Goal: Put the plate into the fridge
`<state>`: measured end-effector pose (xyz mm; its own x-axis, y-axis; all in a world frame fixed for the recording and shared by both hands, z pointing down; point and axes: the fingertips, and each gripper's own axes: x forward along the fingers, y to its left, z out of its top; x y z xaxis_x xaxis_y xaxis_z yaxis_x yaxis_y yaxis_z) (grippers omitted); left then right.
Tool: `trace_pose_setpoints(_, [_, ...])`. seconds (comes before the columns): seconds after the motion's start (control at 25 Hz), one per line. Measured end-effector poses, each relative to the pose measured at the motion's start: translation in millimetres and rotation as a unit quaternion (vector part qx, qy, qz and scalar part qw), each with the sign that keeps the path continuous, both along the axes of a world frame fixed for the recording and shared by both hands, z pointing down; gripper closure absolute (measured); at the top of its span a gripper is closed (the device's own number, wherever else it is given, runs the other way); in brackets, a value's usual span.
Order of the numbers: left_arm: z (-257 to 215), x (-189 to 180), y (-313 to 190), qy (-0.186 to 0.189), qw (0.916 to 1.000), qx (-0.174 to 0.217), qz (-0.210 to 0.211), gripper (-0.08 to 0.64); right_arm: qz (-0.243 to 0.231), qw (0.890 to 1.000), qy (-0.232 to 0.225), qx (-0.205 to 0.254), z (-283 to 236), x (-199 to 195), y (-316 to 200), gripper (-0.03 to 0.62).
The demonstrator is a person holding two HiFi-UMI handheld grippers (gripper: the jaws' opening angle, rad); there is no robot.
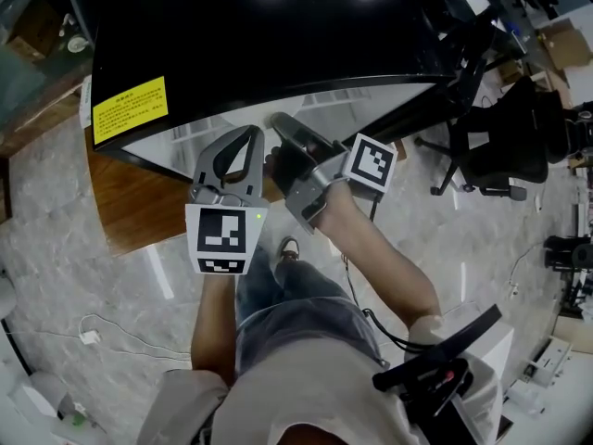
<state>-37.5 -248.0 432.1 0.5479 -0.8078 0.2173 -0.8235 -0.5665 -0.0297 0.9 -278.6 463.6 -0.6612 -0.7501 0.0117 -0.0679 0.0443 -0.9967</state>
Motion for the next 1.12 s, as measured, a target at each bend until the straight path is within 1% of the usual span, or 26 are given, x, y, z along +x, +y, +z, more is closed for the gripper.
trace_pose_setpoints(0.12, [15, 1, -7, -0.006, 1.0, -0.001, 0.002, 0.54, 0.0, 1.0, 0.015, 0.016, 0, -4, -7, 0.566])
trace_pose_setpoints(0.2, [20, 5, -4, -0.002, 1.0, 0.006, 0.006, 0.54, -0.005, 0.999, 0.041, 0.025, 2, -4, -6, 0.566])
trace_pose_setpoints(0.28, [23, 12, 4, -0.011, 0.9997, 0.016, 0.014, 0.54, -0.023, 0.996, 0.072, 0.042, 1, -5, 1, 0.565])
trace_pose_setpoints(0.36, [27, 24, 13, -0.019, 0.9993, 0.023, 0.025, 0.54, -0.049, 0.991, 0.107, 0.065, -2, -5, 8, 0.554])
trace_pose_setpoints(0.44, [31, 31, 9, -0.003, 0.9994, 0.025, 0.026, 0.541, -0.072, 0.984, 0.138, 0.088, -5, -8, 7, 0.537])
trace_pose_setpoints(0.52, [33, 29, -3, 0.015, 0.9994, 0.028, 0.017, 0.54, -0.086, 0.977, 0.164, 0.108, -8, -12, 1, 0.528])
trace_pose_setpoints(0.6, [34, 29, -11, 0.017, 0.9993, 0.029, 0.016, 0.541, -0.093, 0.971, 0.187, 0.116, -8, -9, -1, 0.525])
trace_pose_setpoints(0.68, [33, 34, -15, 0.02, 0.9992, 0.028, 0.019, 0.54, -0.101, 0.969, 0.192, 0.119, -10, -2, 2, 0.525])
trace_pose_setpoints(0.8, [30, 35, -20, 0.037, 0.9991, 0.018, 0.009, 0.541, -0.121, 0.969, 0.178, 0.124, -15, 4, 13, 0.525])
trace_pose_setpoints(0.84, [29, 34, -23, 0.043, 0.999, 0.015, 0.004, 0.54, -0.125, 0.967, 0.184, 0.128, -16, 6, 17, 0.526])
trace_pose_setpoints(0.88, [28, 34, -25, 0.05, 0.9987, 0.012, 0.001, 0.54, -0.127, 0.962, 0.201, 0.136, -17, 9, 21, 0.528])
trace_pose_setpoints(0.92, [26, 35, -27, 0.056, 0.9984, 0.009, 0.001, 0.541, -0.127, 0.952, 0.231, 0.153, -18, 12, 23, 0.529])
trace_pose_setpoints(0.96, [25, 37, -29, 0.061, 0.9981, 0.005, 0.003, 0.541, -0.124, 0.938, 0.271, 0.178, -20, 16, 25, 0.532])
trace_pose_setpoints(1.0, [24, 40, -29, 0.065, 0.9979, 0.001, 0.006, 0.541, -0.117, 0.918, 0.318, 0.207, -22, 19, 26, 0.534])
trace_pose_setpoints(1.04, [24, 42, -30, 0.068, 0.9976, -0.002, 0.006, 0.541, -0.106, 0.891, 0.372, 0.238, -25, 22, 27, 0.535])
trace_pose_setpoints(1.08, [23, 43, -30, 0.074, 0.9972, -0.005, 0.002, 0.541, -0.094, 0.858, 0.427, 0.269, -28, 24, 27, 0.535])
trace_pose_setpoints(1.12, [21, 43, -30, 0.082, 0.9966, -0.005, -0.005, 0.541, -0.079, 0.822, 0.48, 0.296, -32, 27, 27, 0.535])
